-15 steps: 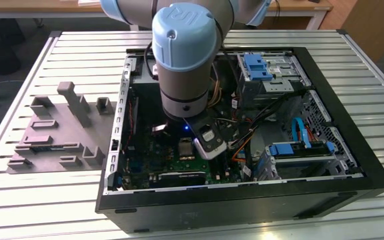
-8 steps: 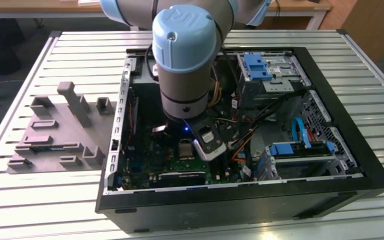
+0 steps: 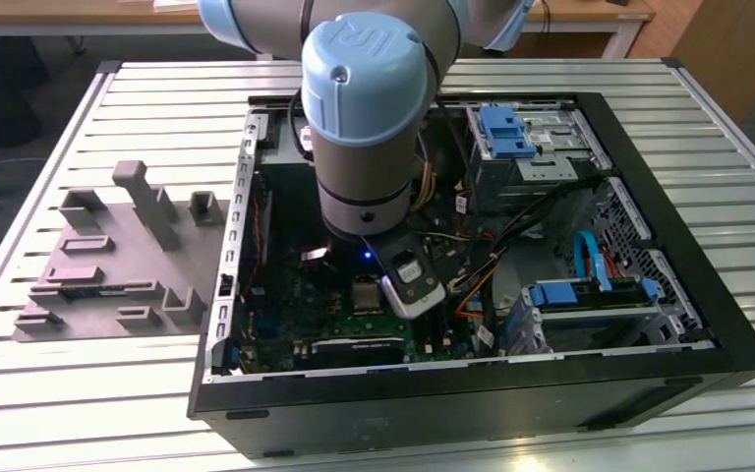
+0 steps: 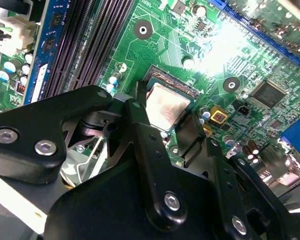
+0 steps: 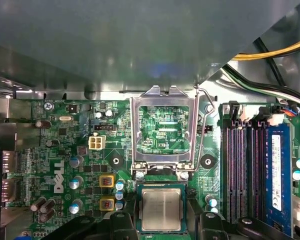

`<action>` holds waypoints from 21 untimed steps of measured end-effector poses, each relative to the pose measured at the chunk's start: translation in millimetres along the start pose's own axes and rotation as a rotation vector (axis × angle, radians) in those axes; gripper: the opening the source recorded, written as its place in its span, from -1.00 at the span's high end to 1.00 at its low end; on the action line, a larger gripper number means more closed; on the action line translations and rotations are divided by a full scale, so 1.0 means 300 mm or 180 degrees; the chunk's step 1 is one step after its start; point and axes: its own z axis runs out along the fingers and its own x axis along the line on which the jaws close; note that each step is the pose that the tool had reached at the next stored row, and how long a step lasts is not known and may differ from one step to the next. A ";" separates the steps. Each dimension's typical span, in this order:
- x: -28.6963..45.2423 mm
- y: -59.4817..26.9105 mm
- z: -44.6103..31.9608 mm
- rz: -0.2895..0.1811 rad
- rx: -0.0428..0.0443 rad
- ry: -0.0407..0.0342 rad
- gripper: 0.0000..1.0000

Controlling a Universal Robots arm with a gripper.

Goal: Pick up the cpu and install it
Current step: 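Place the cpu into insertion slot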

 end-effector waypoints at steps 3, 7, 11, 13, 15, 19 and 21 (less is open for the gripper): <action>0.000 -0.002 0.003 0.0012 0.0000 -0.0001 0.05; -0.001 -0.005 0.008 0.0030 0.0000 -0.0001 0.05; -0.003 -0.006 0.011 0.0037 0.0001 -0.0002 0.05; -0.004 -0.006 0.012 0.0038 0.0000 -0.0002 0.05; -0.004 -0.006 0.011 0.0037 -0.0001 -0.0002 0.05; -0.005 -0.005 0.002 0.0037 -0.0005 -0.0005 0.05; -0.006 -0.005 -0.004 0.0036 0.0000 -0.0005 0.05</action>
